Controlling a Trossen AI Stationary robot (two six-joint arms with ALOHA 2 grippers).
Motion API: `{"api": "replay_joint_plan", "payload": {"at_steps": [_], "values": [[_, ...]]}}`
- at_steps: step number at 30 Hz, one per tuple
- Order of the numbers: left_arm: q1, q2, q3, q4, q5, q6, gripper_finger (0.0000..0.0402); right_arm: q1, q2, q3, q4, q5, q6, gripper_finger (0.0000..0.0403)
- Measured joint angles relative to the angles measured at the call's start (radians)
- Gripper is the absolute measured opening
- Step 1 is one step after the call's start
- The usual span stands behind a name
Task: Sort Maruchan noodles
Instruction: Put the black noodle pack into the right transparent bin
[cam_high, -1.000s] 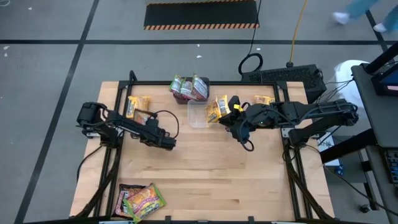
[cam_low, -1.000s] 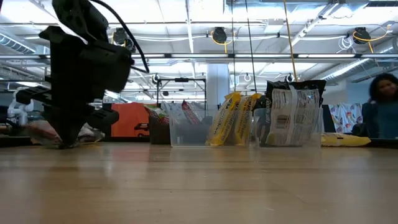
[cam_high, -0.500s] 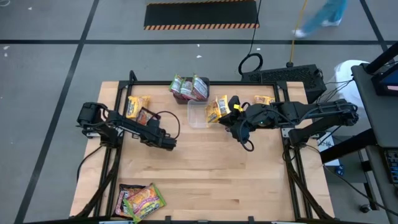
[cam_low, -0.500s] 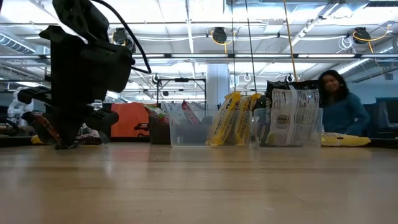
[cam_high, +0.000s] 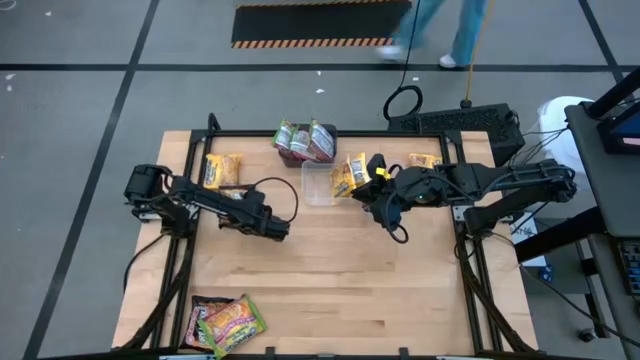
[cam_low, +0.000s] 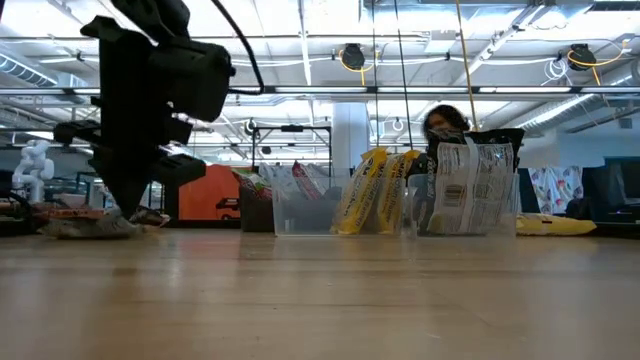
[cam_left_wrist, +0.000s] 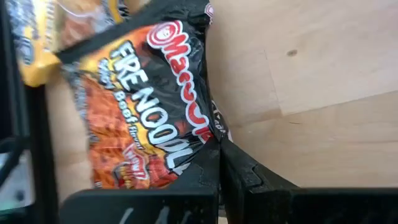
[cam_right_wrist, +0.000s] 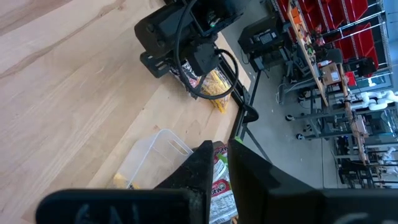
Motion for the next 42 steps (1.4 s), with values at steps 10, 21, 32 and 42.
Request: {"api": "replay_joint_plan", "payload": {"at_steps": [10,21,32,42], "values": [[-0.042,0.000,0.137,-0.172,-0.031,0.000,0.0000,0.000,0.000,0.000,0.000,0.000,0.002,0.0043],[-0.085,-0.002,0.260,-0.332,-0.055,0.019,0.0000,0.000,0.005,0.001,-0.031,-0.006,0.157,0.0043],[-0.101,-0.023,0.291,-0.393,-0.056,0.044,0.0000,-0.001,0.147,0.001,-0.004,-0.085,0.180,0.0043],[-0.136,-0.126,0.291,-0.408,-0.066,0.046,0.0000,-0.026,0.266,0.001,0.089,-0.082,0.105,0.0043]]}}
